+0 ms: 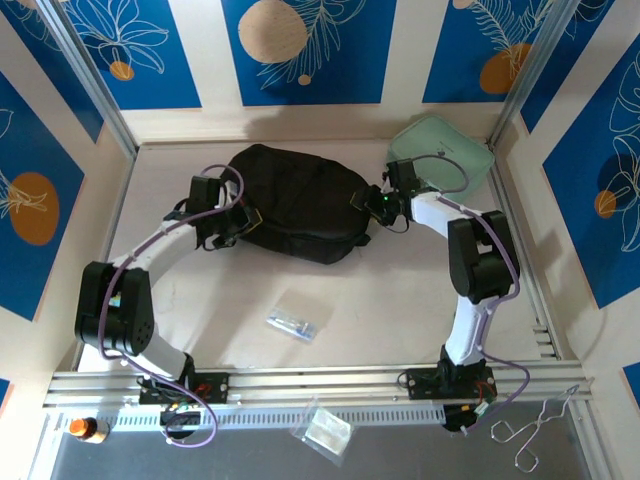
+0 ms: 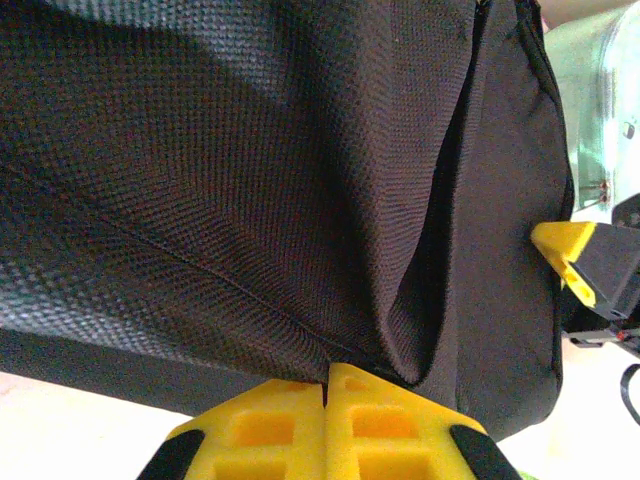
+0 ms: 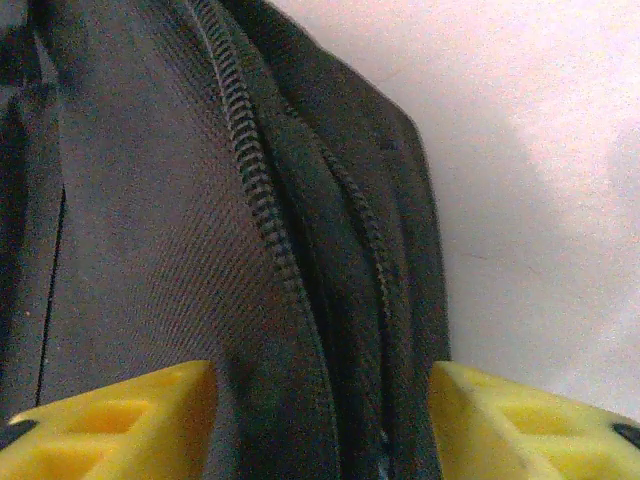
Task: Pack books, pencil case, and school supplies into a backpack
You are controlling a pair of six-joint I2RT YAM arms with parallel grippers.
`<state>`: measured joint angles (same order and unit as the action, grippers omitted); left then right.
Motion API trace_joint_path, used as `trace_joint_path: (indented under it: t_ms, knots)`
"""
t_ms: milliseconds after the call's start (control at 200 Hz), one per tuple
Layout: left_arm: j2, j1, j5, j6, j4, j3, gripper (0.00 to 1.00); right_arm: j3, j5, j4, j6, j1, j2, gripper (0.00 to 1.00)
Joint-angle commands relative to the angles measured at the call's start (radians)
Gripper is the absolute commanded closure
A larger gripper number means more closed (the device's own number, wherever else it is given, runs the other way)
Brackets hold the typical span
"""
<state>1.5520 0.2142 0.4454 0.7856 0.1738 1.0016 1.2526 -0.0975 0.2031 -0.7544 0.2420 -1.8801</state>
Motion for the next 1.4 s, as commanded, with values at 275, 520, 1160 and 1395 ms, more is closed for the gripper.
trace_joint_path:
  t_ms: [275, 520, 1160, 1395]
  knots:
    - [-0.025, 0.022, -0.025, 0.021, -0.059, 0.017, 1.0, -0.019, 0.185, 0.333, 0.071, 0.102, 0.301, 0.31]
    - [-0.027, 0.021, -0.037, 0.014, -0.046, 0.029, 1.0, -0.033, 0.14, 0.242, -0.059, 0.332, 0.32, 0.34]
    - [-0.035, 0.024, -0.01, 0.015, -0.041, 0.029, 1.0, 0.139, 0.183, 0.206, -0.033, 0.531, 0.066, 0.56]
    - [-0.038, 0.024, -0.014, -0.004, -0.016, 0.037, 1.0, 0.151, 0.204, 0.216, -0.022, 0.534, 0.044, 0.63]
